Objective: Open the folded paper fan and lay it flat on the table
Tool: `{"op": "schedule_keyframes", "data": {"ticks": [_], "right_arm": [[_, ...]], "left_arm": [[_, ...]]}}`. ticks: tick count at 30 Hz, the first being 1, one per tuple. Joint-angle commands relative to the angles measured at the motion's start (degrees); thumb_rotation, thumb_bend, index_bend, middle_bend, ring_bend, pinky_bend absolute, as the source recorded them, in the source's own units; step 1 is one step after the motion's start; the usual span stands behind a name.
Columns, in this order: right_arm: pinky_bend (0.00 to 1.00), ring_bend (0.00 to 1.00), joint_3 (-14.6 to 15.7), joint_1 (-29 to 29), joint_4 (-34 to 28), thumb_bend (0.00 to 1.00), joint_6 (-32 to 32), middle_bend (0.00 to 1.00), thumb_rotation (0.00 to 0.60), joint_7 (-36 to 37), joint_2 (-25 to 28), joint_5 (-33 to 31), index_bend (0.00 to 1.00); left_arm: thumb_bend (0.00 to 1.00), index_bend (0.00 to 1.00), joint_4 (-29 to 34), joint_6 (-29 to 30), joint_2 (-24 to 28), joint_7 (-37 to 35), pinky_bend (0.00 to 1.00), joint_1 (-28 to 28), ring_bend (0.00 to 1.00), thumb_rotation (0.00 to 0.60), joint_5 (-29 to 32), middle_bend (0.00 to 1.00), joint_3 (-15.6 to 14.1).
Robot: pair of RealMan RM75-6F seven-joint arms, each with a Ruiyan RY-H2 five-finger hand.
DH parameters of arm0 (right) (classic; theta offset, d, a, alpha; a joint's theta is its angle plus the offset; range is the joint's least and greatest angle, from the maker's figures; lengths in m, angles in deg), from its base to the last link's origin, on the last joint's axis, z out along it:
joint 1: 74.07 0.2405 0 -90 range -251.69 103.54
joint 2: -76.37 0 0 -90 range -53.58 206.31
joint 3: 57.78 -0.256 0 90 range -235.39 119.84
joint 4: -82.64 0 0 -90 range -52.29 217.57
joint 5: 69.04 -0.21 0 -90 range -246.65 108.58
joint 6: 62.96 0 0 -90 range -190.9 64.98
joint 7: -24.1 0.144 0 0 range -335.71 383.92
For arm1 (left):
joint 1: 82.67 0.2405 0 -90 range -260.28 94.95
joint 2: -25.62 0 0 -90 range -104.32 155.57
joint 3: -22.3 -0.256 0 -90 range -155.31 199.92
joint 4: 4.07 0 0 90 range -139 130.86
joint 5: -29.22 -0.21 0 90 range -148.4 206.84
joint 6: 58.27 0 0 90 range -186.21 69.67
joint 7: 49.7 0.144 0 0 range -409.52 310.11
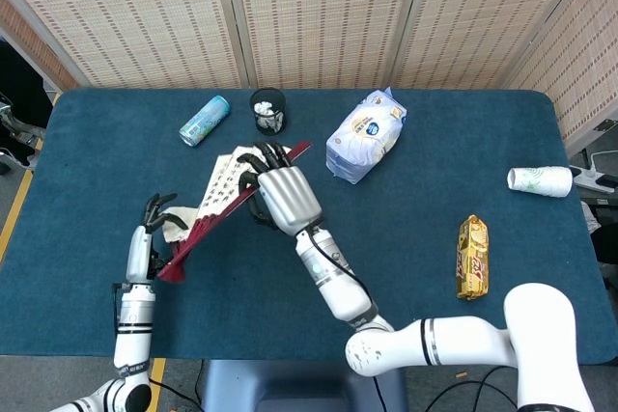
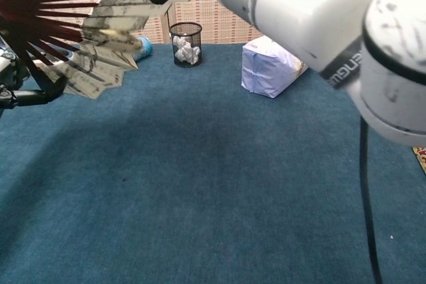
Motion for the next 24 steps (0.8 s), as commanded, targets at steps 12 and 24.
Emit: {"op": "schedule_keyframes", "data": {"ticks": [12, 24], "right_arm": [[0.01, 0.00, 16.16, -12.73, 2.68, 0.70, -8.49, 0.19, 0.600, 8.73, 4.44, 22.51, 0.64], [0.01, 0.00, 18.25, -20.22, 12.40, 0.70, -9.32, 0.20, 0.600, 19.10, -3.84, 20.70, 0.60]], "left_arm": [[0.64, 0.73, -21.92, 2.78, -2.83, 3.54, 0.00, -3.63, 0.00, 0.600, -0.63, 0.16, 1.92], [0.64, 0.71, -31.01, 1.15, -4.37, -2.03, 0.00, -3.76, 0.00, 0.600, 1.03, 0.18, 1.63]]}}
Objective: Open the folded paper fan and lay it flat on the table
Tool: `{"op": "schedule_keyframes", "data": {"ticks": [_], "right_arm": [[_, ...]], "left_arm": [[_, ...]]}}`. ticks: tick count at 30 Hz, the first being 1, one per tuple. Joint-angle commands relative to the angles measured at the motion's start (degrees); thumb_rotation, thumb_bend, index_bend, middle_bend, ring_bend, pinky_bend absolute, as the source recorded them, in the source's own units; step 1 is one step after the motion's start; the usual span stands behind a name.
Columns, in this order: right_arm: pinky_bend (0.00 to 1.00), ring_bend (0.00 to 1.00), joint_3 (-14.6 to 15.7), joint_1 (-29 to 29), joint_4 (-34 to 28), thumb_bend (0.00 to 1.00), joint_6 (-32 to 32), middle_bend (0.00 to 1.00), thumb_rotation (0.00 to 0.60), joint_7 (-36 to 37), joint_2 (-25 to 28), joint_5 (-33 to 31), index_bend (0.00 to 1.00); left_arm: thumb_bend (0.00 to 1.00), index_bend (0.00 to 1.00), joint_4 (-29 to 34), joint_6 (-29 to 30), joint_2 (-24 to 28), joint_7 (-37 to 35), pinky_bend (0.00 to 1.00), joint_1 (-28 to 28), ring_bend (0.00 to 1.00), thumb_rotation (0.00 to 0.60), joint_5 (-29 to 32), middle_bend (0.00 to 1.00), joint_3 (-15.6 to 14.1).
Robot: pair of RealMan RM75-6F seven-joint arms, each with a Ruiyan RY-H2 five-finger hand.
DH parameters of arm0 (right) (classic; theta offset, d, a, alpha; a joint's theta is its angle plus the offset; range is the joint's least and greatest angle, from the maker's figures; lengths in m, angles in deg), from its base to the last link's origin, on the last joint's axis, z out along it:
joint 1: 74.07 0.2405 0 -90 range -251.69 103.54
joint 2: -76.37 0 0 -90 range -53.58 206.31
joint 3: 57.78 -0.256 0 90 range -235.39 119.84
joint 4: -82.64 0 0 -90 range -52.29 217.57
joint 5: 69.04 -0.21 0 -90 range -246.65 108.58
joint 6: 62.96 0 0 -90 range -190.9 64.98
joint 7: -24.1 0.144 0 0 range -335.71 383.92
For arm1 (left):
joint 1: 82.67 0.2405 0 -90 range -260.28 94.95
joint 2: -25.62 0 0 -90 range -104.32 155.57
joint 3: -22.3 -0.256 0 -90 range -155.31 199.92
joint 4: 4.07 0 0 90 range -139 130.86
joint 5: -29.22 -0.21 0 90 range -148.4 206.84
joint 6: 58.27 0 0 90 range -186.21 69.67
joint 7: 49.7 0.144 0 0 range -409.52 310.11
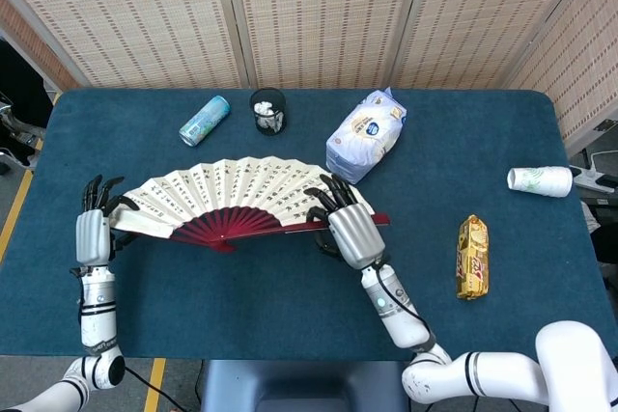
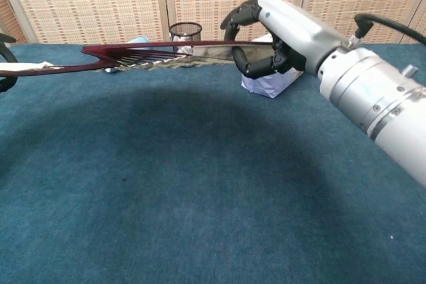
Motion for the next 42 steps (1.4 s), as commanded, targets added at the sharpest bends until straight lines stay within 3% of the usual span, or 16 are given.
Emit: {"op": "schedule_keyframes", "data": {"ticks": [1, 6, 13, 14, 18, 20, 24, 27, 36, 40, 42], "right_arm": [[0.01, 0.00, 0.51, -2.27, 4.31, 0.70, 0.21, 0.20, 0.600, 3.27, -3.17, -0.70, 0.60], [0.01, 0.00, 1.91, -3.69, 8.24, 0.70, 1.36, 0.20, 0.600, 4.95, -5.22, 0.99, 0.59], [0.01, 0.00, 4.11, -5.43, 8.32, 0.70, 1.29, 0.19, 0.600, 3.49, -5.53, 3.87, 0.52], [0.01, 0.00, 4.24, -5.53, 8.24, 0.70, 1.30, 0.19, 0.600, 3.41, -5.48, 4.01, 0.48], [0.01, 0.00, 7.48, -7.08, 6.90, 0.67, 2.24, 0.14, 0.600, -1.38, -3.75, 5.12, 0.06], [0.00, 0.00, 8.01, -7.63, 4.73, 0.58, 3.95, 0.08, 0.600, -4.89, -2.46, 3.52, 0.00], [0.00, 0.00, 8.28, -8.12, 1.21, 0.25, 7.50, 0.00, 0.600, -13.14, -0.22, -1.49, 0.00], [0.00, 0.00, 8.05, -8.06, -1.75, 0.13, 9.82, 0.00, 0.600, -18.41, 1.47, -5.42, 0.00], [0.00, 0.00, 8.14, -6.25, -11.82, 0.04, 13.97, 0.00, 0.600, -29.08, 8.74, -12.01, 0.00], [0.00, 0.00, 8.94, -7.77, -17.35, 0.04, 11.02, 0.00, 0.600, -28.80, 13.74, -9.49, 0.00], [0.00, 0.00, 10.46, -9.88, -19.88, 0.03, 7.87, 0.00, 0.600, -27.50, 17.09, -5.95, 0.00]], "left_arm": [[0.64, 0.71, -3.08, -1.05, -0.81, -1.47, 0.00, 0.10, 0.00, 0.600, 0.50, 0.18, -0.49], [0.63, 0.63, -9.73, -3.40, -2.55, -2.71, 0.00, 0.10, 0.00, 0.600, 0.74, 0.17, -1.80], [0.58, 0.36, -15.79, -6.31, -3.94, -1.70, 0.00, 0.57, 0.00, 0.600, -0.76, 0.12, -5.12], [0.58, 0.34, -16.05, -6.36, -3.99, -1.64, 0.00, 0.62, 0.00, 0.600, -0.86, 0.11, -5.29], [0.51, 0.04, -19.23, -9.70, -4.10, 0.95, 0.00, 2.30, 0.00, 0.600, -2.74, 0.01, -9.04], [0.48, 0.01, -19.55, -11.03, -3.86, 1.65, 0.00, 2.87, 0.00, 0.600, -3.17, 0.00, -10.08], [0.46, 0.00, -19.28, -13.33, -3.21, 2.61, 0.00, 3.57, 0.00, 0.600, -3.09, 0.00, -10.88], [0.45, 0.00, -18.76, -15.11, -2.02, 3.93, 0.00, 3.76, 0.00, 0.600, -3.47, 0.00, -11.80], [0.43, 0.00, -9.46, -16.48, 5.39, 3.92, 0.00, 3.76, 0.00, 0.600, -3.99, 0.00, -12.42], [0.42, 0.00, 2.34, -12.57, 12.65, 0.64, 0.00, 5.16, 0.00, 0.600, -5.34, 0.00, -12.65], [0.41, 0.00, 11.49, -9.15, 18.25, -1.00, 0.00, 6.57, 0.00, 0.600, -7.16, 0.00, -13.50]]}}
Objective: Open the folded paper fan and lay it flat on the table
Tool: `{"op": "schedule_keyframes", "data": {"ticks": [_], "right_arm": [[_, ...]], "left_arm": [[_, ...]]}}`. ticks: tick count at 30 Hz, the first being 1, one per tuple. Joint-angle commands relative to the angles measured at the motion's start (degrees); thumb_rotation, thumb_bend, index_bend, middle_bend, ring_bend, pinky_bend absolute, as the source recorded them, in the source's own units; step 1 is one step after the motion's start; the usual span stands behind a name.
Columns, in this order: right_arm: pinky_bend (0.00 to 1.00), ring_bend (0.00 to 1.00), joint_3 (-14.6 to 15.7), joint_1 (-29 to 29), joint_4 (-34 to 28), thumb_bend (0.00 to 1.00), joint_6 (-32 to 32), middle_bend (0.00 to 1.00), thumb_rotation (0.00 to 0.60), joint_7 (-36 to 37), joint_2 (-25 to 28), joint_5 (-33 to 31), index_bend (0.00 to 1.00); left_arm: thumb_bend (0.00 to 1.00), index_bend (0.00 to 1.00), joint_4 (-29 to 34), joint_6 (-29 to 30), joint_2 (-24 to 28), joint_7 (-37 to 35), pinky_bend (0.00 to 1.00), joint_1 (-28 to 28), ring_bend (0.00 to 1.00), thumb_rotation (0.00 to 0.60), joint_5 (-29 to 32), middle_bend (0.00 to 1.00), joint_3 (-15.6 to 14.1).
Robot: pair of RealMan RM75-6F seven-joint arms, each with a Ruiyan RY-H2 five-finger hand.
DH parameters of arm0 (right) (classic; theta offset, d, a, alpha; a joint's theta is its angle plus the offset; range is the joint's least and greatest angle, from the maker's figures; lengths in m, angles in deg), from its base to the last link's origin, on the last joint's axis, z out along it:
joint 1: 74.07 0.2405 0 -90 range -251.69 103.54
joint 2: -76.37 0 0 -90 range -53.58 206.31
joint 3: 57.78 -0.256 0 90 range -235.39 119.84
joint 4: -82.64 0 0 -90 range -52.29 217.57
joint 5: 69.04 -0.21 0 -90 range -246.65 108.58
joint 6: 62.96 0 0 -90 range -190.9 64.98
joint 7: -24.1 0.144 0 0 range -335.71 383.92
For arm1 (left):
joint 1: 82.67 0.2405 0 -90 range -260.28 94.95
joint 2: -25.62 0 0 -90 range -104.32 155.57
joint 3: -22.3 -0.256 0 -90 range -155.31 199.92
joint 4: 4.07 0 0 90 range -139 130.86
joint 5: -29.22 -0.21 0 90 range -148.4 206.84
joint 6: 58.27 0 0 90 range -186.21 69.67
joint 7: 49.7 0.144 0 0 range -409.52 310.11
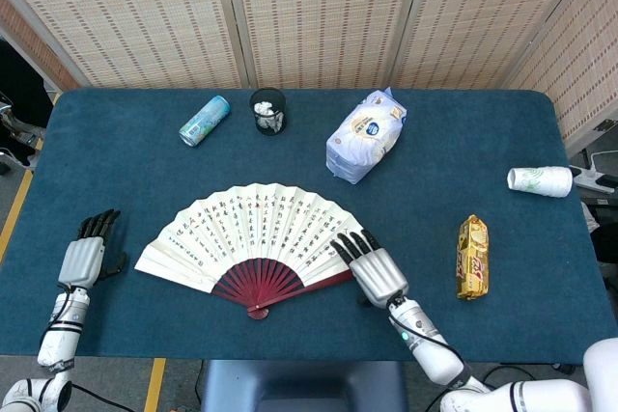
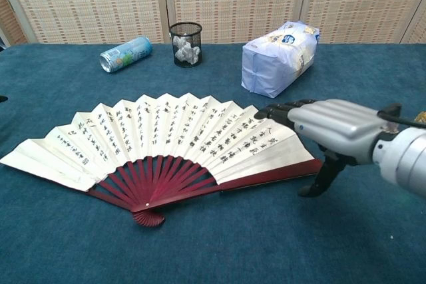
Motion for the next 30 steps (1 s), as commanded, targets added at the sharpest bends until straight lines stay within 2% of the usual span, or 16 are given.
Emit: {"op": "schedule_keyframes", "data": {"ticks": [1, 5, 8, 11, 15, 19, 21, 25, 30], "right_arm": [[0.00, 0.00, 2.70, -3.66, -4.96, 0.03, -5.61, 0.00, 0.600, 1.71, 6.28, 5.90, 0.00], [0.00, 0.00, 5.80, -8.74, -6.44, 0.04, -11.73, 0.00, 0.600, 6.13, 11.95, 11.53, 0.00], [0.00, 0.00, 7.84, -12.34, -5.53, 0.04, -15.39, 0.00, 0.600, 9.48, 15.35, 14.52, 0.00], [0.00, 0.00, 9.99, -16.38, -3.91, 0.04, -19.40, 0.00, 0.600, 12.45, 18.74, 16.93, 0.00], [0.00, 0.00, 12.09, -21.68, 0.50, 0.04, -24.02, 0.00, 0.600, 16.17, 21.71, 18.64, 0.00], [0.00, 0.00, 12.26, -26.12, 5.13, 0.04, -26.98, 0.00, 0.600, 22.70, 21.89, 19.08, 0.00], [0.00, 0.00, 12.63, -26.43, 5.43, 0.05, -26.63, 0.00, 0.600, 22.08, 22.95, 20.82, 0.00], [0.00, 0.00, 11.51, -27.86, 4.88, 0.05, -28.02, 0.00, 0.600, 21.52, 23.18, 22.29, 0.00], [0.00, 0.00, 9.80, -28.48, 4.91, 0.05, -26.17, 0.00, 0.600, 22.16, 23.43, 21.24, 0.00]], "left_arm": [[0.41, 0.00, 18.20, 7.09, 11.98, -3.08, 0.00, 2.87, 0.00, 0.600, -3.41, 0.00, -1.40], [0.41, 0.00, 30.64, 12.96, 19.49, 3.11, 0.00, 5.95, 0.00, 0.600, -6.79, 0.00, -3.99], [0.42, 0.00, 37.53, 13.69, 23.72, 6.02, 0.00, 7.55, 0.00, 0.600, -8.51, 0.00, -6.67], [0.42, 0.00, 40.73, 16.05, 26.05, 11.50, 0.00, 9.64, 0.00, 0.600, -9.49, 0.00, -8.26], [0.43, 0.00, 40.74, 20.12, 26.16, 18.95, 0.00, 12.77, 0.00, 0.600, -8.11, 0.00, -8.01], [0.44, 0.00, 43.06, 19.72, 27.51, 24.67, 0.00, 13.42, 0.00, 0.600, -8.27, 0.00, -8.87], [0.44, 0.00, 43.76, 19.03, 27.75, 26.08, 0.00, 13.34, 0.00, 0.600, -8.55, 0.00, -9.23], [0.44, 0.00, 44.86, 17.56, 28.18, 27.40, 0.00, 13.30, 0.00, 0.600, -7.65, 0.00, -9.24], [0.44, 0.00, 45.94, 17.44, 28.57, 29.10, 0.00, 13.54, 0.00, 0.600, -7.94, 0.00, -9.41]]}}
